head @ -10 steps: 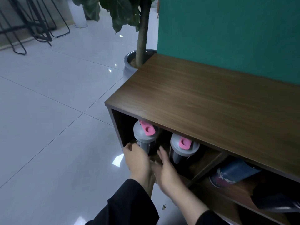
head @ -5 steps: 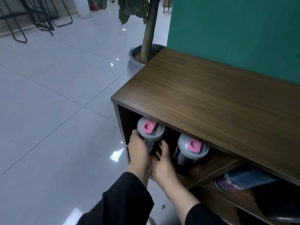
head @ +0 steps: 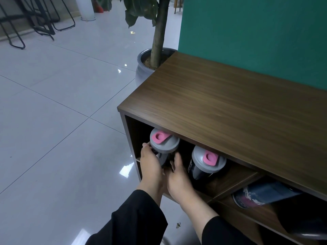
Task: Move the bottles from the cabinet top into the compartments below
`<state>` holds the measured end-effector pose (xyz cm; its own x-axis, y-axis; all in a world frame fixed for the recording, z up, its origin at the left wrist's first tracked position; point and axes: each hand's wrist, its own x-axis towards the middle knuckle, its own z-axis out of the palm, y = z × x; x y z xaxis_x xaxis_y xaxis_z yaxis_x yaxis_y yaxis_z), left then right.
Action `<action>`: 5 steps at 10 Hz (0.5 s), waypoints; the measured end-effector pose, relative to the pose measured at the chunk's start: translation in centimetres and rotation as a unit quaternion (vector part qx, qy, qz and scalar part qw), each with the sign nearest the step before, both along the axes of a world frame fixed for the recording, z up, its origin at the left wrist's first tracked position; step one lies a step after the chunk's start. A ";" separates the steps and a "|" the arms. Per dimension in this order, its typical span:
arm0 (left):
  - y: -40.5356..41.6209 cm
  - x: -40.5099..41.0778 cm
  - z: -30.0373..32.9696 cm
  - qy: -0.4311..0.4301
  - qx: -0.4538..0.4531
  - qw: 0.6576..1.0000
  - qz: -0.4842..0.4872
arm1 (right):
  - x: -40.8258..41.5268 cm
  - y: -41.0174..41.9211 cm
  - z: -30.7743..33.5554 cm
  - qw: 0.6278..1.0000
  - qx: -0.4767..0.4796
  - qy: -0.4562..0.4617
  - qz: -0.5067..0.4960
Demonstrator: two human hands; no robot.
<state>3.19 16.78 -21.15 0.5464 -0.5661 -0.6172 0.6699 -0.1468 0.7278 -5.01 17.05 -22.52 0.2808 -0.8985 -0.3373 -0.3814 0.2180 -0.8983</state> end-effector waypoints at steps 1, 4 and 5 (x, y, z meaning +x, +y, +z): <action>-0.1 0.2 -2.1 -0.024 0.013 1.000 0.002 | -0.2 -0.4 0.1 1.000 -0.001 0.001 0.006; 0.3 -0.6 -0.1 -0.076 0.035 0.997 0.006 | -0.3 -1.0 -0.6 1.000 -0.009 0.022 0.009; 0.5 -0.5 -0.7 -0.066 0.078 0.993 0.060 | -0.2 -0.3 -0.7 1.000 0.004 0.019 0.003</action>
